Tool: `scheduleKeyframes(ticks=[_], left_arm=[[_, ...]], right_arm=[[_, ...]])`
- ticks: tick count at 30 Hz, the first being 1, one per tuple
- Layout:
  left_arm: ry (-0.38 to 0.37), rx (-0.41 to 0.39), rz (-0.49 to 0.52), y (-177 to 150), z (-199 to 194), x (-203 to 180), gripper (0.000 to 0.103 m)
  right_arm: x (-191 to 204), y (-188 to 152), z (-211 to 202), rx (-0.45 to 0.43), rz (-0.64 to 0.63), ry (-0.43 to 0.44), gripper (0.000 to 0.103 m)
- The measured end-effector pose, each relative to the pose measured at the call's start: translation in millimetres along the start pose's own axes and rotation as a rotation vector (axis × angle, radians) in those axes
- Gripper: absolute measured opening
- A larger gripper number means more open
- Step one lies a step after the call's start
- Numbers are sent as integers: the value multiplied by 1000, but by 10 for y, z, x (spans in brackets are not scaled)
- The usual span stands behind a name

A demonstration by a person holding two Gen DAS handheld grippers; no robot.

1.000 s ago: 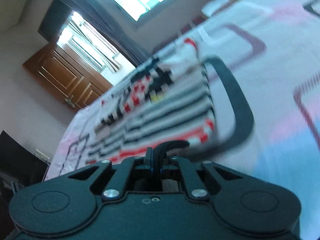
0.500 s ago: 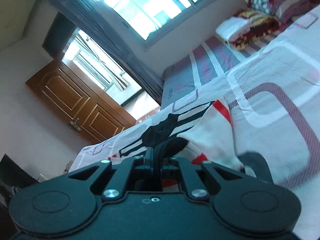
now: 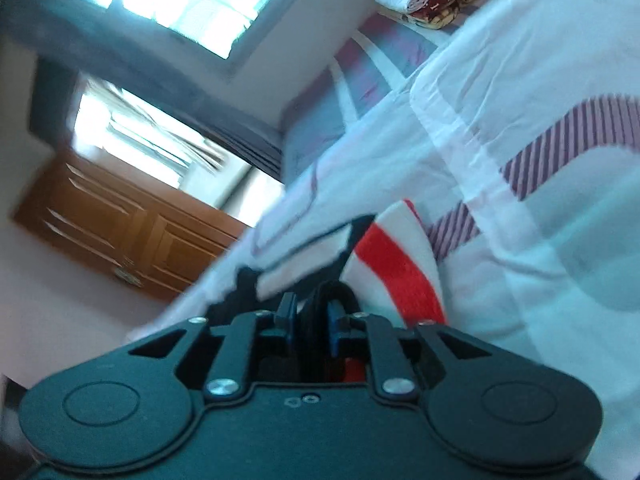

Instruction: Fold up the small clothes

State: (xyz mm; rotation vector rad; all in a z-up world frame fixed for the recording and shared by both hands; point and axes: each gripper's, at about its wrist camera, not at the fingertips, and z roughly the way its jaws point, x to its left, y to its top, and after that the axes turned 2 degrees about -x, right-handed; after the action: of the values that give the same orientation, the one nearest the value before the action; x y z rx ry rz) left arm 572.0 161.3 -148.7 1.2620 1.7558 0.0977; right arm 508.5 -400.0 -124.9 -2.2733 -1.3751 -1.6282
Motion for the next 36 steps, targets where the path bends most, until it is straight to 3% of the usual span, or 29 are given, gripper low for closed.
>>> scheduleKeyframes(ticks=[2, 4, 7, 9, 12, 18, 20, 24, 26, 29, 33, 36], left_arm=[[-48, -21, -31, -12, 11, 27, 56], [-52, -33, -16, -11, 21, -26, 66], [-15, -38, 62, -8, 66, -172, 67], [12, -58, 124, 16, 33, -244, 68], [122, -49, 288, 36, 38, -374, 67], [261, 23, 597, -57, 219, -626, 67], [275, 38, 631, -100, 275, -646, 58], [251, 36, 619, -119, 241, -683, 38], [236, 23, 589, -78, 229, -657, 23], [236, -29, 579, -101, 180, -638, 7], [235, -147, 570, -169, 53, -642, 6], [273, -167, 551, -193, 71, -574, 6]], right_arm=[[23, -22, -22, -8, -35, 9, 23], [46, -27, -36, -8, -61, 22, 29], [120, 8, -59, -24, -103, 21, 42], [177, 11, -116, -52, -132, 8, 60], [247, 53, -247, -114, -201, -40, 65], [490, 2, -173, -37, -461, -133, 56], [650, -68, -50, 4, -585, -180, 54], [861, -218, 303, 110, -780, -304, 44], [915, -311, 423, 132, -861, -357, 41], [997, -421, 485, 119, -923, -389, 6], [1016, -473, 394, 48, -944, -400, 5], [934, -366, 242, -15, -909, -414, 5]])
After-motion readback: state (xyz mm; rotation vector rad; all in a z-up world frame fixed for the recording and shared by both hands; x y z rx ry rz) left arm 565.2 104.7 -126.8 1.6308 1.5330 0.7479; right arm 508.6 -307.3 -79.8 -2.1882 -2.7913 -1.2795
